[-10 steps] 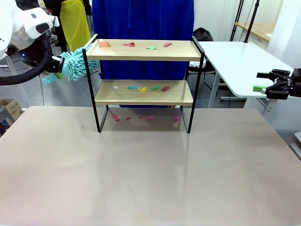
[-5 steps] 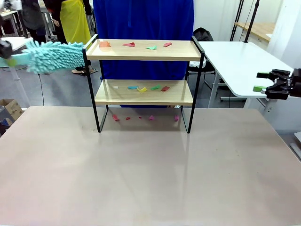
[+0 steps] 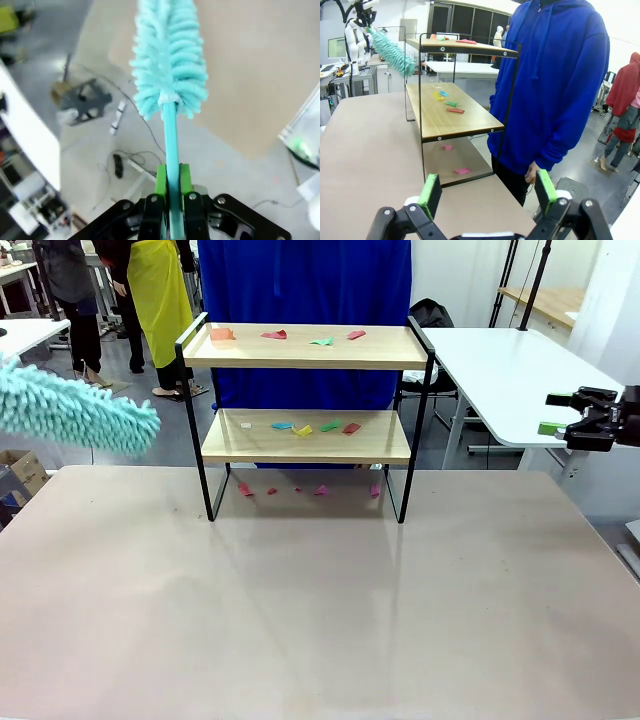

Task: Clean the shelf.
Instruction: Clean the specific section of the Shelf indicated by the human with the Duster.

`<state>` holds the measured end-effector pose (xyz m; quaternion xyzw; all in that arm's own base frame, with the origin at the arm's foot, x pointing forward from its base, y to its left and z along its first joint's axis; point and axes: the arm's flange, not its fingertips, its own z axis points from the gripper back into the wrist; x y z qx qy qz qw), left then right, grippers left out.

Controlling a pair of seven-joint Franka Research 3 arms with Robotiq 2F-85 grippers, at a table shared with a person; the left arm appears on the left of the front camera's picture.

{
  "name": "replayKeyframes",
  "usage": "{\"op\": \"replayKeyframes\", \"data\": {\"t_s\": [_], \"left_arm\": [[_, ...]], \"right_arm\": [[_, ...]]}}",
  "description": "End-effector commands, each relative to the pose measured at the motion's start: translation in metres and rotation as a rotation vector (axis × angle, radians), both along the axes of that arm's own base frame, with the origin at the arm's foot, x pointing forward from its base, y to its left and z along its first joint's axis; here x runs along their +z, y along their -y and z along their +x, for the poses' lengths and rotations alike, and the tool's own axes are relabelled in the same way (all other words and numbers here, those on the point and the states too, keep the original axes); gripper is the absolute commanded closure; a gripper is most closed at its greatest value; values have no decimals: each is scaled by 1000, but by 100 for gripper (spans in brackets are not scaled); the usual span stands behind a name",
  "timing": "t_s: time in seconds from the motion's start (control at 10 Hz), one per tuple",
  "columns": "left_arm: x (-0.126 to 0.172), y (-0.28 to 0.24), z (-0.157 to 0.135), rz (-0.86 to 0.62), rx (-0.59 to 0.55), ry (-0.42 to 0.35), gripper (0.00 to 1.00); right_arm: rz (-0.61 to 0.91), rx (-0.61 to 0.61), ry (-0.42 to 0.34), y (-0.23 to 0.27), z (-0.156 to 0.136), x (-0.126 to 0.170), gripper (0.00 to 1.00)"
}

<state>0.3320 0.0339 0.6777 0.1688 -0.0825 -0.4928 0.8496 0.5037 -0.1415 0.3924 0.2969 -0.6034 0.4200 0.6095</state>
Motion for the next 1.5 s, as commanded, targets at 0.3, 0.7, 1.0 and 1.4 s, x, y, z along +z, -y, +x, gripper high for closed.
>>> {"op": "replayKeyframes", "data": {"t_s": [0.3, 0.7, 1.0, 1.4], "left_arm": [[-18, 26, -44, 83, -515, -148, 87], [-50, 53, -33, 21, -540, -207, 87], [-47, 51, -41, 69, -586, -230, 87], [-47, 51, -41, 69, -586, -230, 87]], "right_arm": [[0, 2, 6, -2, 0, 3, 0], [0, 2, 6, -2, 0, 3, 0], [0, 2, 6, -2, 0, 3, 0], [0, 2, 6, -2, 0, 3, 0]]}}
